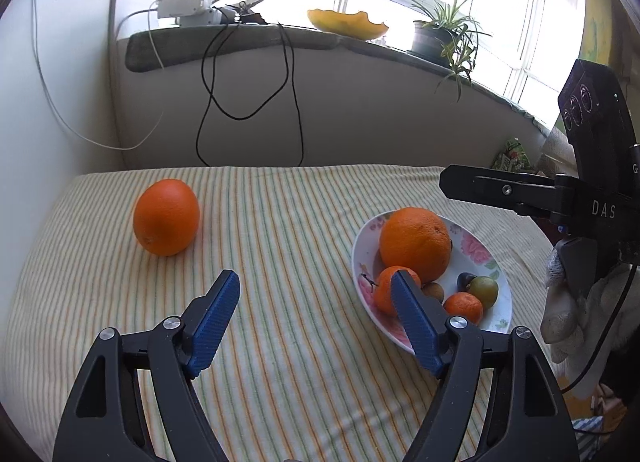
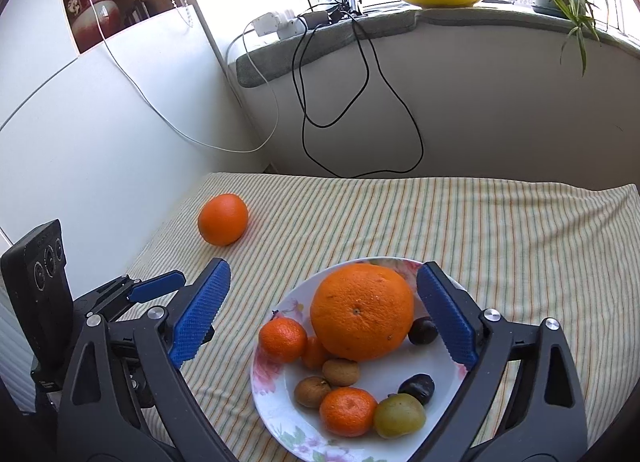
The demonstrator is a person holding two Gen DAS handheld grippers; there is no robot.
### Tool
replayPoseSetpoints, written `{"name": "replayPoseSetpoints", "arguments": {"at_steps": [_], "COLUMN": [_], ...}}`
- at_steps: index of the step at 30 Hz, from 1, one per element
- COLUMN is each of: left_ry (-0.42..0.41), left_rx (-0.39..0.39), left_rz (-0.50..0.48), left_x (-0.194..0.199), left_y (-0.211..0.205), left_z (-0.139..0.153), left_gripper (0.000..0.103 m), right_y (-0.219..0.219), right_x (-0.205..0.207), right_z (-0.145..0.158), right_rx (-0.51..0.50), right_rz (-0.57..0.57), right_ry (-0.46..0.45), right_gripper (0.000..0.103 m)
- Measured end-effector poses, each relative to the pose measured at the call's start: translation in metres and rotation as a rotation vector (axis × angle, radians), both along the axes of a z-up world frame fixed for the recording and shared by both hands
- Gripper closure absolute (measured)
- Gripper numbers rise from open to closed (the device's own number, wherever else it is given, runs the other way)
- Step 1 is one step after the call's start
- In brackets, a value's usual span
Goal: Organize fruits
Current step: 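Withdraw both tools from the bowl toward the large orange, then close the left tool on the large orange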
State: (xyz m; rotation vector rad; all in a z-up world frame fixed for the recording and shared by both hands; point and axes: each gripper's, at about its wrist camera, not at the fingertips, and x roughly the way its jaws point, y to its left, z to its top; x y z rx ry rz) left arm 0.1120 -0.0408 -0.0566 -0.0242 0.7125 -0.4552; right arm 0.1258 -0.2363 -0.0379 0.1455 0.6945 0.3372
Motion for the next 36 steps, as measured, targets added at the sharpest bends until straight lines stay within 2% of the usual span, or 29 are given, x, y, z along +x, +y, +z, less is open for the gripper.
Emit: {"name": "replayPoseSetpoints", "arguments": {"at_steps": [5,13,21,32,36], "left_ry": [0.004,0.012,0.014,0.051,0.056], "left_rx": [0.002,-0.005,-0.011,-0.051,-0.068], "left_rz": [0.054,0.121,0.167,0.174,0.170], "left_x": [0.006,0.019,0.037,0.066,0.076], "left_y": [0.021,0.053,0.077,0.094,0.098], "left_z": [-0.002,-0.005,-0.009,-0.024,-0.027], "left_gripper": [0.023,0.023,0.023,0.023,0.023], "right_y": [0.015,0.044,0.066,0.114,0.125], "right_x": [0.012,0.026,0.047,0.083,0.101], "right_z": [0.003,0.009,0.005,-0.001,-0.011], "right_rx": [0.010,0.002,0.066,0.058,0.084], "right_rz": [0.039,0.100,0.135,0.193,0.187], "right_ry": [0.037,0.042,0.083,0.149,0.206], "right_gripper": [0.006,0.006,0.006,0.006,0.006]}}
